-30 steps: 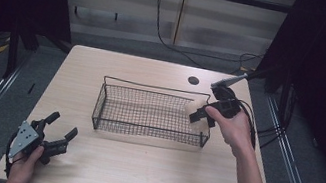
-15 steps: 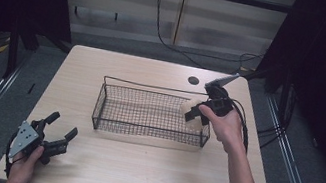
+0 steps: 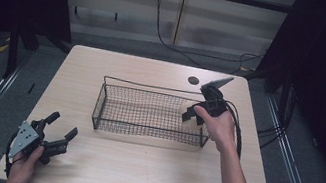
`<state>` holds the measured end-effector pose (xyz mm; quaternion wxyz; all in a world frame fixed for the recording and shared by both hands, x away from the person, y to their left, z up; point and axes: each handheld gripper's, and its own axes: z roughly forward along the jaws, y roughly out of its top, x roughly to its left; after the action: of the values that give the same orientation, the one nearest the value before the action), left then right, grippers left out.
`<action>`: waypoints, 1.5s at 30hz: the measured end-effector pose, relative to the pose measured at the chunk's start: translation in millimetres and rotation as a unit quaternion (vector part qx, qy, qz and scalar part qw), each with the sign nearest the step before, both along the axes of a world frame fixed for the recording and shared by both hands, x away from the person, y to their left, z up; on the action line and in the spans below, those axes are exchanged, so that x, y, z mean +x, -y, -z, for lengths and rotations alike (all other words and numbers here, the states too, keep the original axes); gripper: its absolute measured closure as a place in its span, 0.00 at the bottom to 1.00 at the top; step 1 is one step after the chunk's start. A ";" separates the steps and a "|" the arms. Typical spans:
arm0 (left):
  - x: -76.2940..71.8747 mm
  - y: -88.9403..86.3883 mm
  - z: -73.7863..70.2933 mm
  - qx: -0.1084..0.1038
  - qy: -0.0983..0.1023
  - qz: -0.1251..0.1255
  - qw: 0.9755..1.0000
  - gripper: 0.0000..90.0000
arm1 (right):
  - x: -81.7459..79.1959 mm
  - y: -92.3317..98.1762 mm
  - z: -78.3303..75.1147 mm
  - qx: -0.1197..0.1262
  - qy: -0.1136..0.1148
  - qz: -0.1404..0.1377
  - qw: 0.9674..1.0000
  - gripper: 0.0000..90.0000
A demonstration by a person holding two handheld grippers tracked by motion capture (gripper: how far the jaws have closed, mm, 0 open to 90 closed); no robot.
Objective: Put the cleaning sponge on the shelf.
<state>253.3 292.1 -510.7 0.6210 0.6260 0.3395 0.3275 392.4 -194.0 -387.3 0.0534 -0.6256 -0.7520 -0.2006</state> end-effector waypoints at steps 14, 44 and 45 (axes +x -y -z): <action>0.0 0.0 0.0 0.000 0.000 0.000 1.000 0.17 | 2.3 -1.3 20.6 0.002 -0.021 0.010 1.000 0.32; 0.0 0.0 0.0 0.000 0.000 0.000 1.000 0.17 | 5.6 -5.9 50.0 -0.030 -0.045 0.027 0.998 0.32; 0.0 0.0 0.0 0.000 0.000 0.000 1.000 0.17 | 5.8 -6.0 50.1 -0.031 -0.045 0.029 0.998 0.32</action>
<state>253.3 292.1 -510.7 0.6211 0.6260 0.3394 0.3274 398.2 -188.0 -437.4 0.0620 -0.6572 -0.7359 -0.1506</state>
